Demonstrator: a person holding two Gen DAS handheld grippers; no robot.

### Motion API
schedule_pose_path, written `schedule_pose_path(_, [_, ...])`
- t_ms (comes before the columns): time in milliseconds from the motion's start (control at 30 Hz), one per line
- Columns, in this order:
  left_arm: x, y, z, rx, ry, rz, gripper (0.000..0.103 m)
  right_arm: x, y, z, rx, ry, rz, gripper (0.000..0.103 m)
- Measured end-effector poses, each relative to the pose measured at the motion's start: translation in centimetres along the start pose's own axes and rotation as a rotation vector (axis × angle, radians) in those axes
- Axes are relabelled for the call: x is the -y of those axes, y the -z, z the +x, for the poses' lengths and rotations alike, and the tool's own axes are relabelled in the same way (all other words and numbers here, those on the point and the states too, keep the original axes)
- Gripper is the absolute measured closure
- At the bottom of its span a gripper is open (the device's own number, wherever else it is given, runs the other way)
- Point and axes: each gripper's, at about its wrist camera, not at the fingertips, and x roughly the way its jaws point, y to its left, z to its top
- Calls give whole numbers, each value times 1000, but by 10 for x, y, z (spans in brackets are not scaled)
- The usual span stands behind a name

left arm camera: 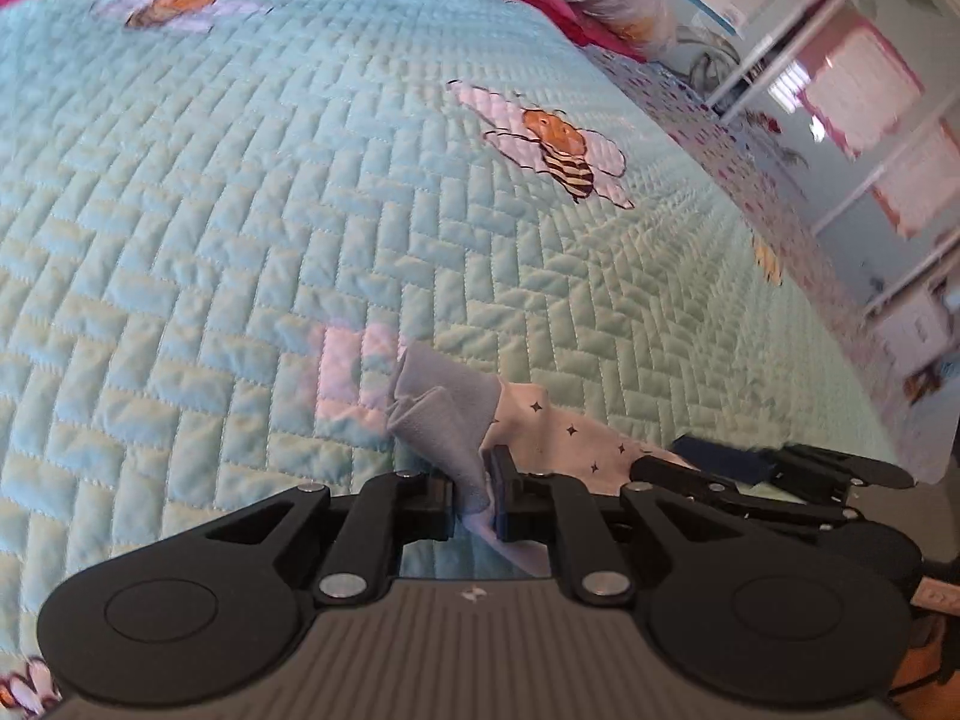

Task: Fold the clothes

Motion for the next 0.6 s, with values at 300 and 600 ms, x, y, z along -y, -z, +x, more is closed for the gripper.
schedule_pose_path(300, [2, 0, -9, 89, 2, 9, 92, -15, -2, -3, -12, 7, -95, 101])
schedule_pose_path(600, [11, -2, -20, 223, -21, 76, 89, -14, -28, -15, 130, 106, -120, 101])
